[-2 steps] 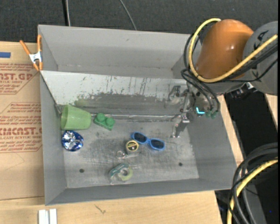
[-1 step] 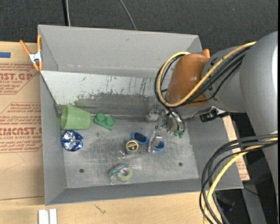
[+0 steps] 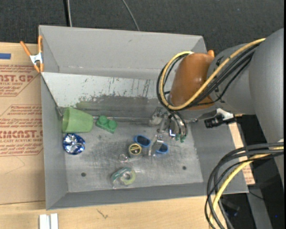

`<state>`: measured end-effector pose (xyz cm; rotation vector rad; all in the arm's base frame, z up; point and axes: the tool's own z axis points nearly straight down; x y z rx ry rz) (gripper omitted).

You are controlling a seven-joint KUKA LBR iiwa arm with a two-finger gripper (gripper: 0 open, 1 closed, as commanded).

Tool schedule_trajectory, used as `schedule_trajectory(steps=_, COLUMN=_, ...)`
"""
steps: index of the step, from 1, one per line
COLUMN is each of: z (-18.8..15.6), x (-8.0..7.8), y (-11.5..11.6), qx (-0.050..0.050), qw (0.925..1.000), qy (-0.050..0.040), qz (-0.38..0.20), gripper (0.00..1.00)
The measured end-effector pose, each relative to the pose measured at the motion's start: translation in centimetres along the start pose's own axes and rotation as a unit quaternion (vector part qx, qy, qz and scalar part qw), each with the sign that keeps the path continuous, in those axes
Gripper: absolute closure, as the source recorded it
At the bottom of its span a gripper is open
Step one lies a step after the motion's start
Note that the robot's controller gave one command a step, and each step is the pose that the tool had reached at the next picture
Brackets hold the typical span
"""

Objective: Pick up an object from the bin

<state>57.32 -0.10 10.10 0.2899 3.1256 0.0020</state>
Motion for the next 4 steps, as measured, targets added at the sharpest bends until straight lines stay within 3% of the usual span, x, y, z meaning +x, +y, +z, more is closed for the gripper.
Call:
schedule_trajectory(steps=1, z=0.2, x=2.5, y=-0.3, qx=0.001, qw=0.9992, qy=0.0021, qz=0.041, gripper=0.00)
schedule_trajectory(steps=2, z=2.7, x=0.6, y=-0.3, qx=0.000, qw=0.9988, qy=0.0011, qz=0.050, gripper=0.00)
schedule_trajectory(steps=3, z=2.5, x=0.5, y=-0.3, qx=0.000, qw=0.9988, qy=-0.0002, qz=0.049, gripper=0.00)
schedule_trajectory(steps=4, z=2.0, x=0.0, y=-0.2, qx=-0.001, qw=0.9987, qy=-0.0093, qz=0.050, gripper=1.00)
